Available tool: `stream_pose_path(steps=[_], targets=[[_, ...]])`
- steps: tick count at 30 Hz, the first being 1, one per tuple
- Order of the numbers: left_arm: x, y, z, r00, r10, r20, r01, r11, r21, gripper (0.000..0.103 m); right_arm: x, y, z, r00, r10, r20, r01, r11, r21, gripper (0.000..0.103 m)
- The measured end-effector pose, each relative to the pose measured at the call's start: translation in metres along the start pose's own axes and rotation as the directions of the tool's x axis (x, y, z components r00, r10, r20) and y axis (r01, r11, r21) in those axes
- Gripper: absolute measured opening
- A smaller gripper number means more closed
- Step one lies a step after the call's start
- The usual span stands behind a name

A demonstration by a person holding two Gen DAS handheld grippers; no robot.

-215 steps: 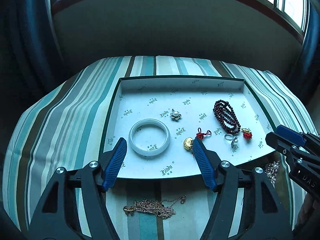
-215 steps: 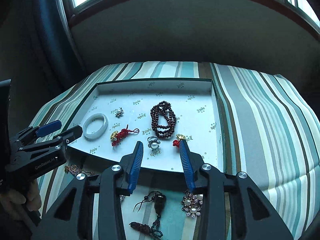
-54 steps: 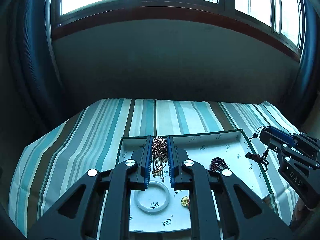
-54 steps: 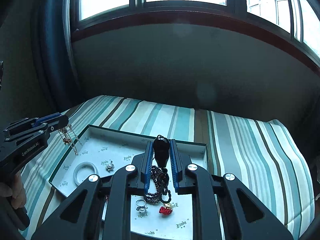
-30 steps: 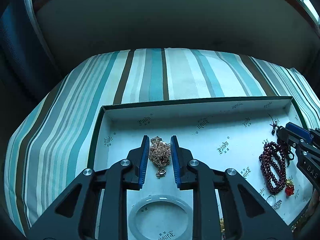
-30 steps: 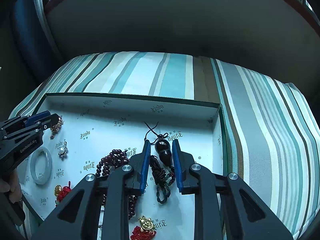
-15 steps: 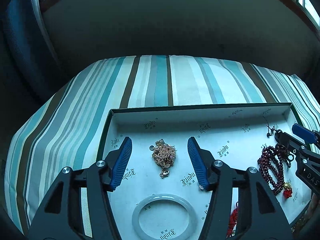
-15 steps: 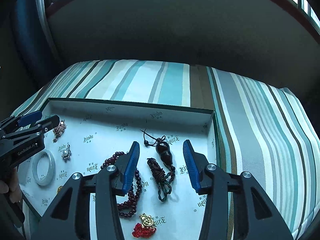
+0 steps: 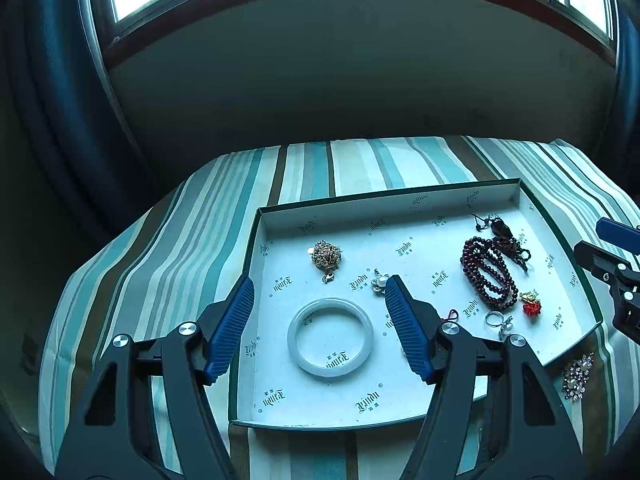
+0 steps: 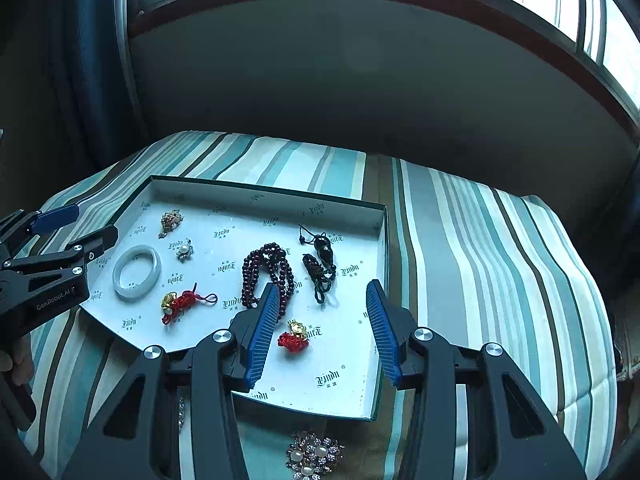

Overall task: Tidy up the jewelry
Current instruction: 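Move both tools toward the rhinestone brooch and pearl flower brooch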

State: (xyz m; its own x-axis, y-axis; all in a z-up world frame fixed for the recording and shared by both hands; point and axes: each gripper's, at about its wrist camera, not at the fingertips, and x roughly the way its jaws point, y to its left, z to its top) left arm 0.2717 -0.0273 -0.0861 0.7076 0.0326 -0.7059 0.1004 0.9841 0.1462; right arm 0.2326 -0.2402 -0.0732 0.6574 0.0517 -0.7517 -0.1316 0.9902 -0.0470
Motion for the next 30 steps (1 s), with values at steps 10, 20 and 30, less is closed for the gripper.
stream_pose_path(steps=[10,20,30], targets=[[-0.038,-0.019,-0.055,1.000,0.021,-0.007,-0.021,0.997,0.072,0.068,-0.014,0.000,-0.067,0.994,-0.011,-0.107,0.011,1.000,0.008,0.046],[-0.034,-0.010,-0.090,0.996,0.019,-0.084,-0.016,0.999,0.031,0.068,0.007,-0.003,-0.087,0.987,0.013,-0.159,-0.004,0.998,0.059,0.046],[-0.028,-0.015,-0.097,0.994,0.004,-0.109,0.000,1.000,0.031,0.068,0.019,0.005,-0.094,0.984,0.035,-0.177,-0.025,0.998,0.061,0.040]])
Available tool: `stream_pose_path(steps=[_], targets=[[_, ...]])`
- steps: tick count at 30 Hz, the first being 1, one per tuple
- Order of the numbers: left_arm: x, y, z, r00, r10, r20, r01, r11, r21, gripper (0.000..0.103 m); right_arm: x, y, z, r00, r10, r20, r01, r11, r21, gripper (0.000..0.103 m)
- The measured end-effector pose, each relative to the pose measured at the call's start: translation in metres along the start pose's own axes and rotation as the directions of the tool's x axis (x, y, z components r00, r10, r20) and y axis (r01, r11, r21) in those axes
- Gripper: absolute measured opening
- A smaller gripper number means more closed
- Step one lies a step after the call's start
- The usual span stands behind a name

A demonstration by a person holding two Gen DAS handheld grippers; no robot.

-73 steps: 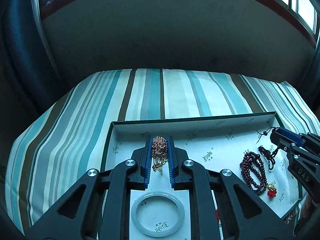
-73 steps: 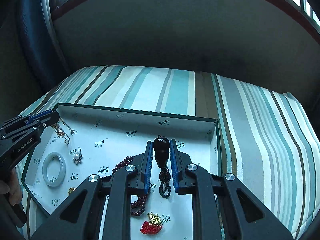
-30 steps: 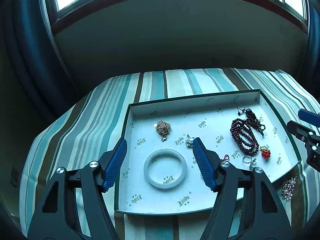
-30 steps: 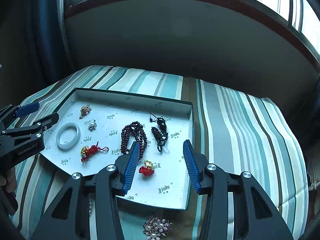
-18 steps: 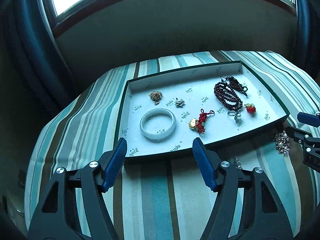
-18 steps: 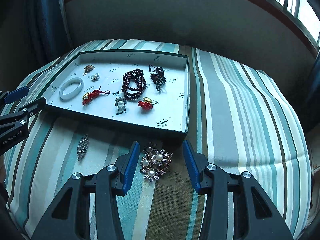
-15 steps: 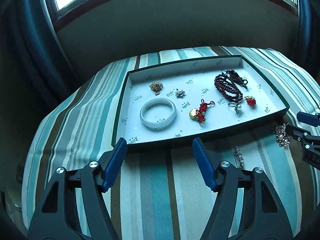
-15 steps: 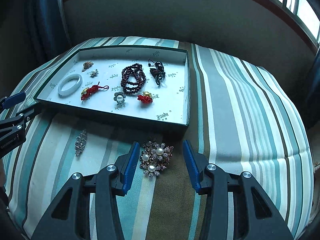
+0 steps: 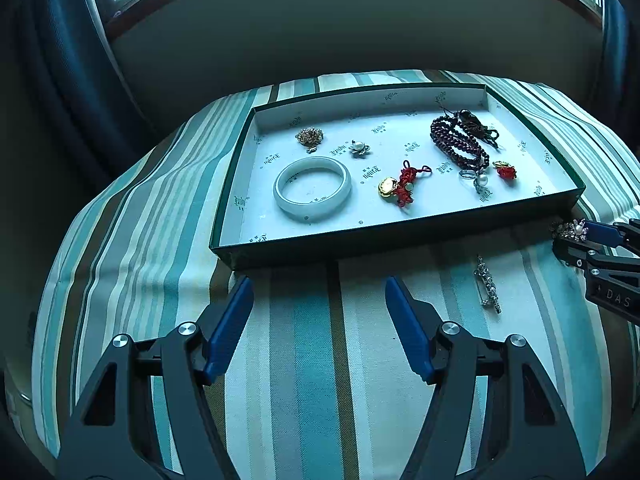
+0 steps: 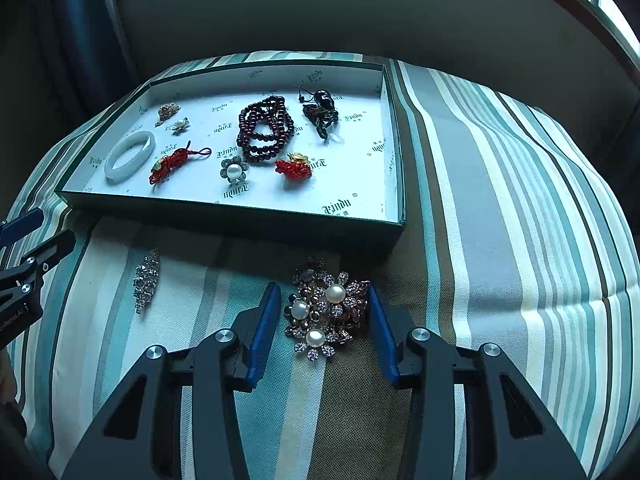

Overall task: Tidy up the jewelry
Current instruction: 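Move both tools toward the rhinestone brooch and pearl flower brooch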

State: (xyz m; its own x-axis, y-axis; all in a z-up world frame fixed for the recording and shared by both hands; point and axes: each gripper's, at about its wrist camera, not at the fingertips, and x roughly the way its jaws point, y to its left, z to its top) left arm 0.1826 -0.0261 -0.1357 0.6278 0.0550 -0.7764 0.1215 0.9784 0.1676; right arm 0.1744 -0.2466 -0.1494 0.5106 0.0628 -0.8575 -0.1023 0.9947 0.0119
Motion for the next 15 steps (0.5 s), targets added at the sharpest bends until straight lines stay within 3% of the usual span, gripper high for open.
stream_pose_path(steps=[15], targets=[[0.004,-0.030,-0.004,0.998,-0.063,-0.027,0.064,0.997,0.036,0.068,-0.019,0.001,-0.003,1.000,-0.005,0.010,0.005,0.997,-0.083,0.039]])
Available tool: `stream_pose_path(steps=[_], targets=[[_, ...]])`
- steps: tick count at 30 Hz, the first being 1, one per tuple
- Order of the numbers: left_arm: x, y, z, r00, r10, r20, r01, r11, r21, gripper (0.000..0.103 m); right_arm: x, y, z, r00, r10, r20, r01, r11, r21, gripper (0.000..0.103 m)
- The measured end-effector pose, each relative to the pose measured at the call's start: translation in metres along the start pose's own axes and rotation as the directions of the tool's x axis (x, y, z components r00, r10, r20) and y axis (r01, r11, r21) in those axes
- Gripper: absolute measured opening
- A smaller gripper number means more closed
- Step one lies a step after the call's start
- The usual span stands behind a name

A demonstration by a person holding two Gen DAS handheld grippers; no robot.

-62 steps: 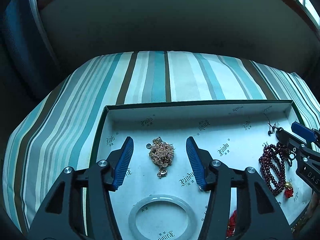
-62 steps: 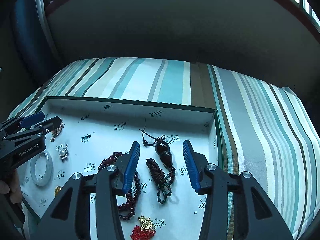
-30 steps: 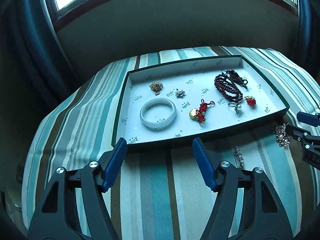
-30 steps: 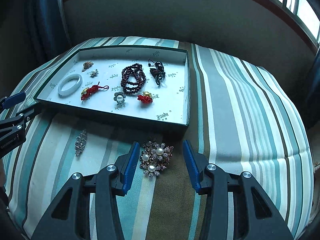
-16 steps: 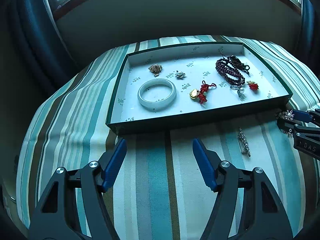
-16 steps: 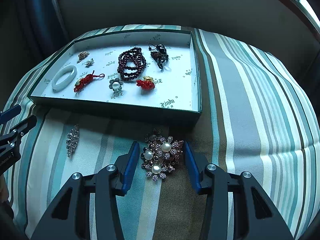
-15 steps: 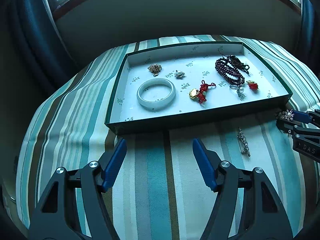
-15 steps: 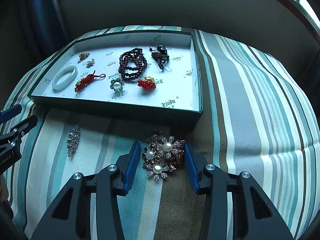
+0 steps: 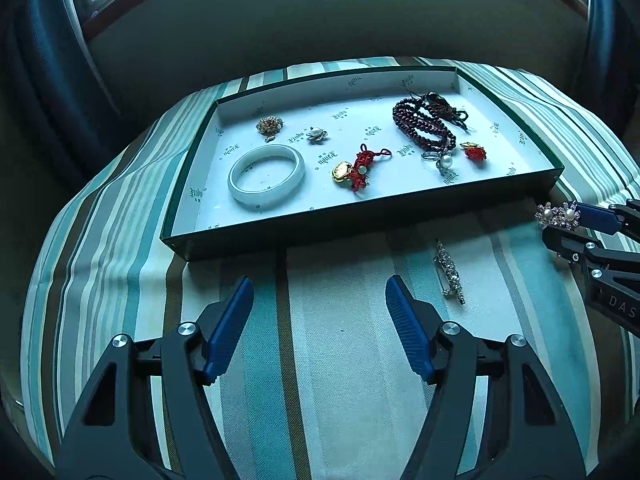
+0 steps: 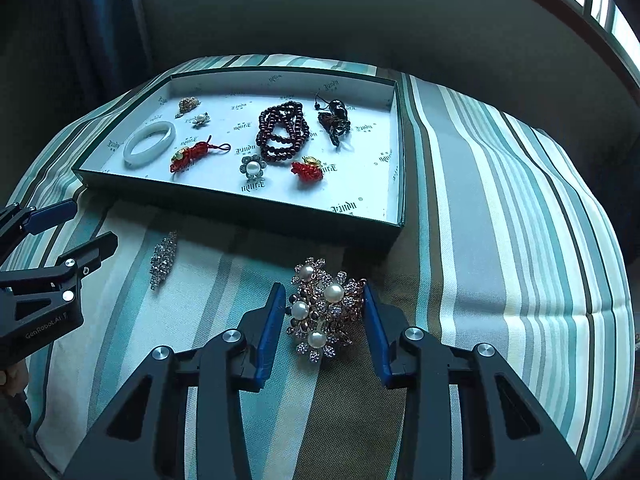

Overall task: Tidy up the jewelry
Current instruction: 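Move both tools toward the rhinestone brooch and pearl flower brooch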

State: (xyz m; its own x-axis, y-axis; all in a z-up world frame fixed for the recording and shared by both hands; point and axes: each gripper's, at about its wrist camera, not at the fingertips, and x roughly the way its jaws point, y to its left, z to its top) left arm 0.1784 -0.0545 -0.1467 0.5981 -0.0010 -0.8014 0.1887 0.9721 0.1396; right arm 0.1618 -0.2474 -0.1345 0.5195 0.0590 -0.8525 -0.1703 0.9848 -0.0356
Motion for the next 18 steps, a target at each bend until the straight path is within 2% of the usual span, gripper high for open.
stream_pose_path(steps=[13,18], targets=[[0.000,-0.038,0.013,0.999,-0.050,0.007,0.050,0.998,0.039,0.068,-0.007,-0.013,-0.014,0.999,0.032,-0.010,-0.032,0.999,-0.039,0.039],[0.010,-0.050,0.014,0.998,-0.056,-0.019,0.057,0.997,0.057,0.068,-0.004,-0.015,-0.017,0.999,0.053,-0.013,-0.053,0.998,-0.044,0.039]])
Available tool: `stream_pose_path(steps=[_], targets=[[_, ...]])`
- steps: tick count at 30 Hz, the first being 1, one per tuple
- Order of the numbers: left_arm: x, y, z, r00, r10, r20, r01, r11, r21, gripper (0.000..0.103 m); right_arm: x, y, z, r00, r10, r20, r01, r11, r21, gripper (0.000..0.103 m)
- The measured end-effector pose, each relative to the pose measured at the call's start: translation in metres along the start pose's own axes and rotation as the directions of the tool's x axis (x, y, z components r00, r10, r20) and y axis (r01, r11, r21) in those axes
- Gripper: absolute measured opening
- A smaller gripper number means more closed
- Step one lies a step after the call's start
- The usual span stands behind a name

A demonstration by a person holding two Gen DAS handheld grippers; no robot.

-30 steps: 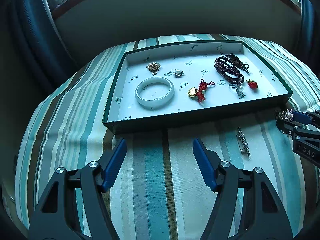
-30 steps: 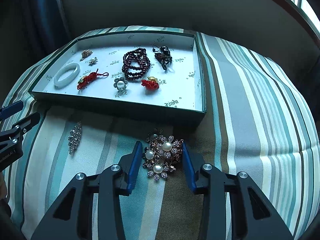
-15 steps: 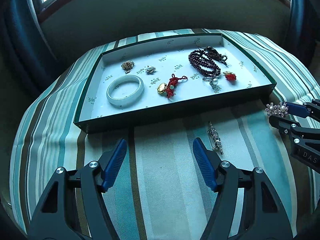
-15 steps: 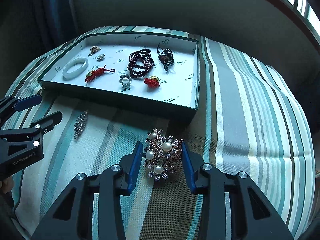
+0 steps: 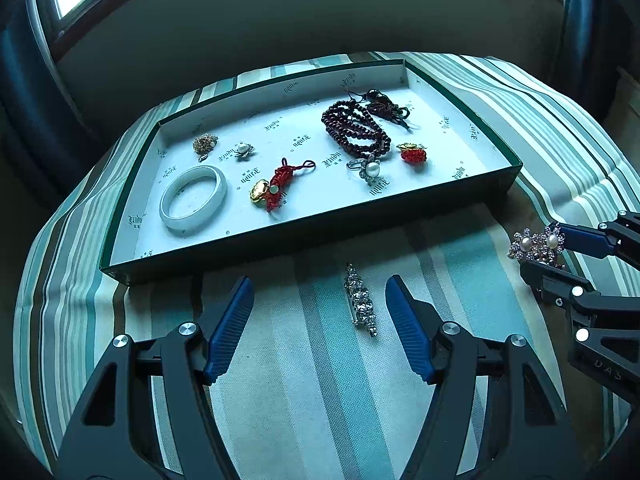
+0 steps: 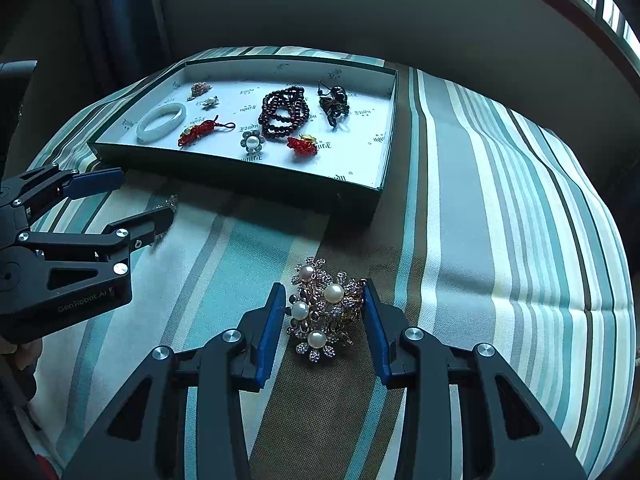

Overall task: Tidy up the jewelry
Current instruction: 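Move both tools toward the rhinestone brooch and pearl flower brooch, then grasp the rhinestone brooch with the left tool while the right tool grasps the pearl flower brooch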

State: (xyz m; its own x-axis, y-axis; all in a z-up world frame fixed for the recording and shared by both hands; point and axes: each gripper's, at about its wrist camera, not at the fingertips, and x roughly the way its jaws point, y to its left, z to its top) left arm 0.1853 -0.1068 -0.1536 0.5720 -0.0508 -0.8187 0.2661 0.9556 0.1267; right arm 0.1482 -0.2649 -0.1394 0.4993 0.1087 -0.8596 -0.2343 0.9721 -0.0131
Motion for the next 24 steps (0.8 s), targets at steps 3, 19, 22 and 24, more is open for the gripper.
stream_pose_path(steps=[3,19,22,24], targets=[[0.007,-0.002,0.000,1.000,-0.002,-0.014,0.002,1.000,-0.002,0.067,0.002,-0.003,-0.001,1.000,0.011,-0.001,-0.011,1.000,0.008,0.039],[0.011,-0.003,0.000,0.996,-0.088,-0.026,0.087,0.996,-0.022,0.036,0.004,-0.004,-0.001,1.000,0.028,-0.003,-0.028,0.999,0.018,0.036],[0.009,-0.010,0.000,0.993,-0.112,-0.024,0.113,0.994,0.003,0.020,0.004,-0.004,-0.001,1.000,0.028,-0.002,-0.028,0.999,0.020,0.036],[0.008,-0.014,-0.001,0.993,-0.119,-0.022,0.120,0.993,0.019,0.012,0.004,-0.004,-0.001,1.000,0.029,-0.002,-0.029,0.999,0.021,0.036]])
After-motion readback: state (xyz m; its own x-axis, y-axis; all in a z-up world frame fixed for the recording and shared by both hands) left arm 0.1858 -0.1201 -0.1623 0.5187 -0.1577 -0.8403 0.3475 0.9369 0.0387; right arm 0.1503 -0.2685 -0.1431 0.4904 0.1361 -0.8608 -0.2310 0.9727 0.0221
